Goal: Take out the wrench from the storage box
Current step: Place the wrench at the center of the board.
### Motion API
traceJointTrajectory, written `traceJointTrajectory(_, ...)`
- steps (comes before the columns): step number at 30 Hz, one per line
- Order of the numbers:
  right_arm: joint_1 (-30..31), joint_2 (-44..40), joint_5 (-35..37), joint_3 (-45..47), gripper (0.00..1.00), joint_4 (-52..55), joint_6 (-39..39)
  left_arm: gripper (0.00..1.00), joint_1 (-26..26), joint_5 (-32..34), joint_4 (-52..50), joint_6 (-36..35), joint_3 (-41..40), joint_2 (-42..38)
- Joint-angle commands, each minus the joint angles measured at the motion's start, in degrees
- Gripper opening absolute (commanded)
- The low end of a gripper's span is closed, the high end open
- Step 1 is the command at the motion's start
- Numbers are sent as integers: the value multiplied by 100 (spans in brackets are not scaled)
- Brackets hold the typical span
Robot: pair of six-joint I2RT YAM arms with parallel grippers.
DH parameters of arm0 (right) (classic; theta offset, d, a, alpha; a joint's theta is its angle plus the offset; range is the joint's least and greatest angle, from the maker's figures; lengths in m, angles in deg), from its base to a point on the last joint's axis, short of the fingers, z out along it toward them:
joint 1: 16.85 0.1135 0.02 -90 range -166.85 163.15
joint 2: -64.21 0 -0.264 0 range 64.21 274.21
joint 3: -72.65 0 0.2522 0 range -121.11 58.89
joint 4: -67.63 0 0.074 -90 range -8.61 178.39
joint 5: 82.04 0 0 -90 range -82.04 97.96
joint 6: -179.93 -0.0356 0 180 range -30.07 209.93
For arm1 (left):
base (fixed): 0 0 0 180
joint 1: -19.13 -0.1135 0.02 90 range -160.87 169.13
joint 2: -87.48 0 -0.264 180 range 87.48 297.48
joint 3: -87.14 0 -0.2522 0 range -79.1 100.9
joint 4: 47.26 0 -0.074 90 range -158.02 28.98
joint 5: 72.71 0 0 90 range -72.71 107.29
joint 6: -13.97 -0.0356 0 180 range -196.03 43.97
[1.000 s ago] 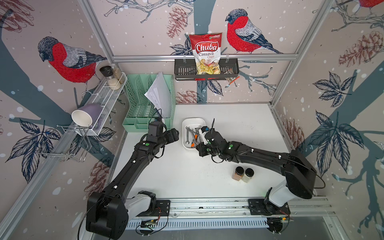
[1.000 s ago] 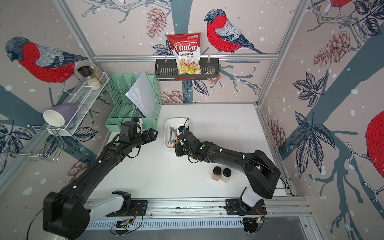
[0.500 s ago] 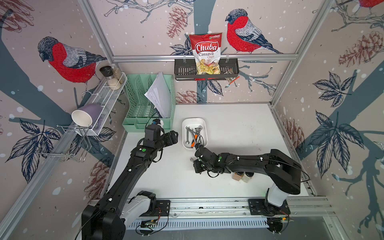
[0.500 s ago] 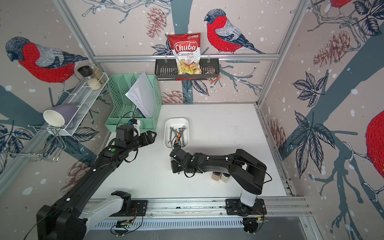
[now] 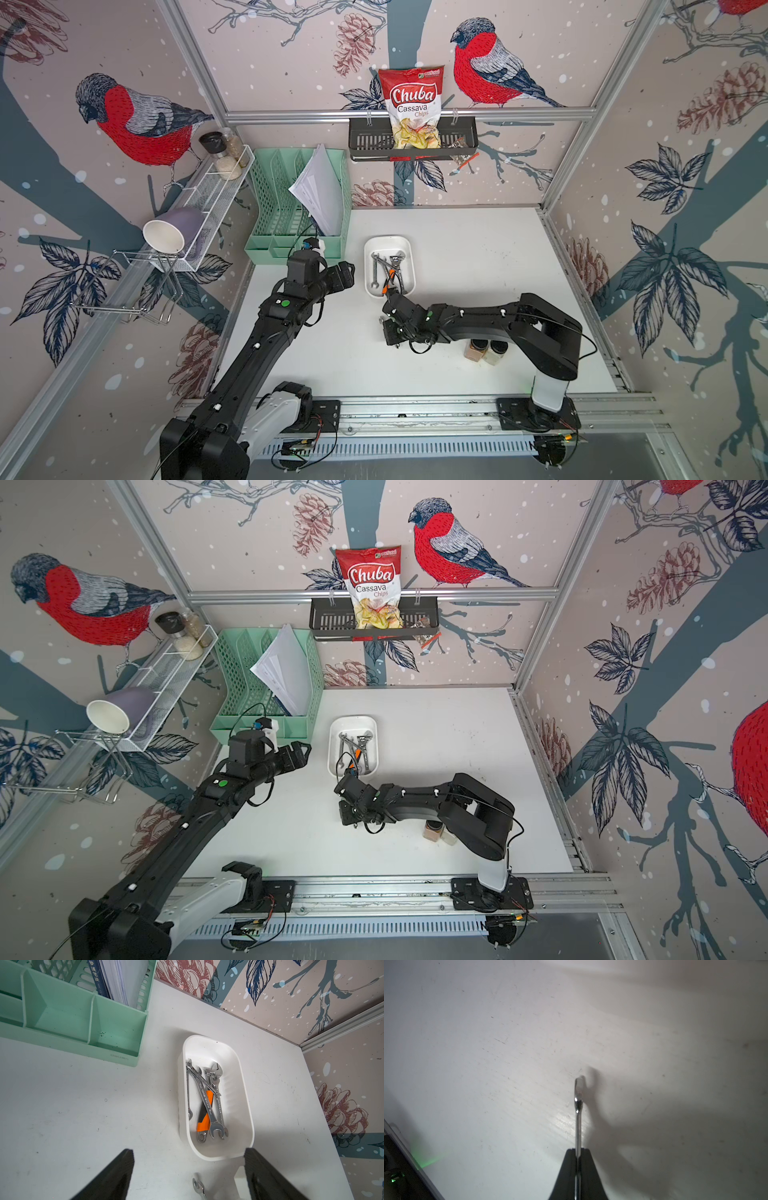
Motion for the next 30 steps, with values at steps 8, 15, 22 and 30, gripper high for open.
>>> traceJointTrajectory(8, -11, 162, -71, -109, 1, 265, 141, 87, 1, 98, -4, -77, -28, -21)
traceJointTrajectory(15, -8, 203, -141, -108, 5, 335, 142, 87, 2, 114, -10, -90, -28, -14)
traceJointTrajectory(22, -9, 246, -247, -73, 7, 398, 139, 87, 6, 155, -12, -94, -23, -54)
traceJointTrajectory(30, -12, 304, -330, -64, 7, 416, 131, 87, 6, 192, -13, -99, -37, -92)
